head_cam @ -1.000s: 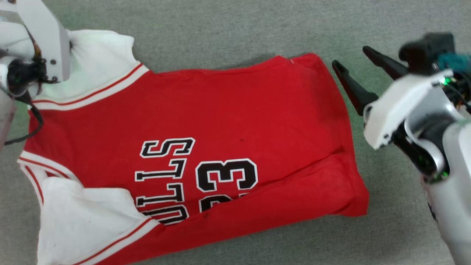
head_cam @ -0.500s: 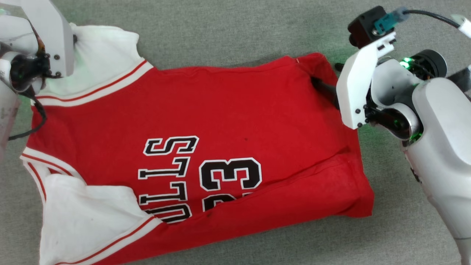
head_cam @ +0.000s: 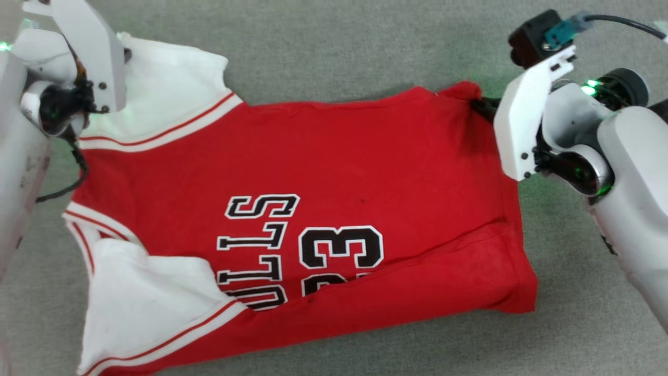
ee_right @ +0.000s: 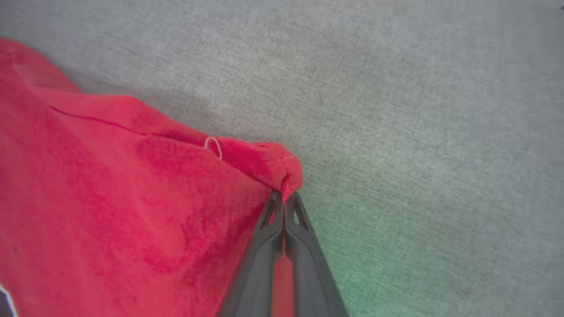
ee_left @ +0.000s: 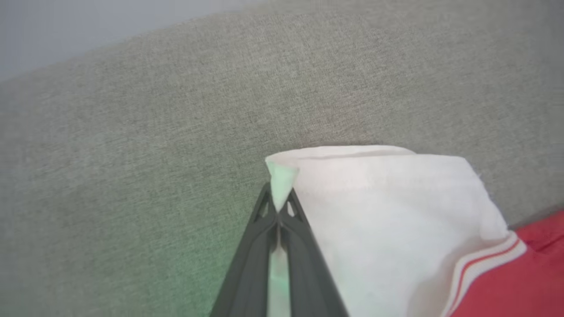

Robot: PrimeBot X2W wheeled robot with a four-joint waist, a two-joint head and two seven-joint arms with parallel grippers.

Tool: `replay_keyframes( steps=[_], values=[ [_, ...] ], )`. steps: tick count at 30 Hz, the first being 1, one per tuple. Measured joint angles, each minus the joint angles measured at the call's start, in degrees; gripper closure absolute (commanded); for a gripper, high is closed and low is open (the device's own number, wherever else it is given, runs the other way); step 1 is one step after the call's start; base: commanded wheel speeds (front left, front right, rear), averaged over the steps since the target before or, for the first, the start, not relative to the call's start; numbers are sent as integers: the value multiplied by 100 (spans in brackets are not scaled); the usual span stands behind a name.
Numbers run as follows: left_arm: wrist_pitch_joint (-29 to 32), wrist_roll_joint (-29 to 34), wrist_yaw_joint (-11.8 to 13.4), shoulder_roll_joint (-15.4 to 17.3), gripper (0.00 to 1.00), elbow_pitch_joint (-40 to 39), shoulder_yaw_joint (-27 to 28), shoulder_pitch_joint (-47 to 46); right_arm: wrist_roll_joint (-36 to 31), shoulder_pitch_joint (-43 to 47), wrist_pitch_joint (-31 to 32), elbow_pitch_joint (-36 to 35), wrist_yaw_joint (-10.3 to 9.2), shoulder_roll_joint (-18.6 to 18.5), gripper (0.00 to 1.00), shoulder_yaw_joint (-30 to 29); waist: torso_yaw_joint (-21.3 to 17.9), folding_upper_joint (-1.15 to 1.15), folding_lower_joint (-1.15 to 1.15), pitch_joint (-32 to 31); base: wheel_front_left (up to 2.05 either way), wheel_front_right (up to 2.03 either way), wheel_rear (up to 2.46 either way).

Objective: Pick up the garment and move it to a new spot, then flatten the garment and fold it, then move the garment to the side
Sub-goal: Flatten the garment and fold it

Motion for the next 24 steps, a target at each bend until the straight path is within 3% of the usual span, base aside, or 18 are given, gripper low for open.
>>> replay_keyframes(
  steps=[9,19,24],
  values=[
    [-203,-131,-25,1,100,-506,-191,177,178,402,-725,-176,0,-454,100,145,288,0,0,-451,0,0,0],
    [-125,-275,-24,252,100,-1202,-414,753,366,1158,-1115,-552,0,-1001,100,252,660,0,0,-1082,0,0,0],
    [-13,-391,212,424,100,-1766,-458,1213,535,1668,-1162,-879,0,-1256,100,196,869,0,0,-1376,0,0,0]
  ],
)
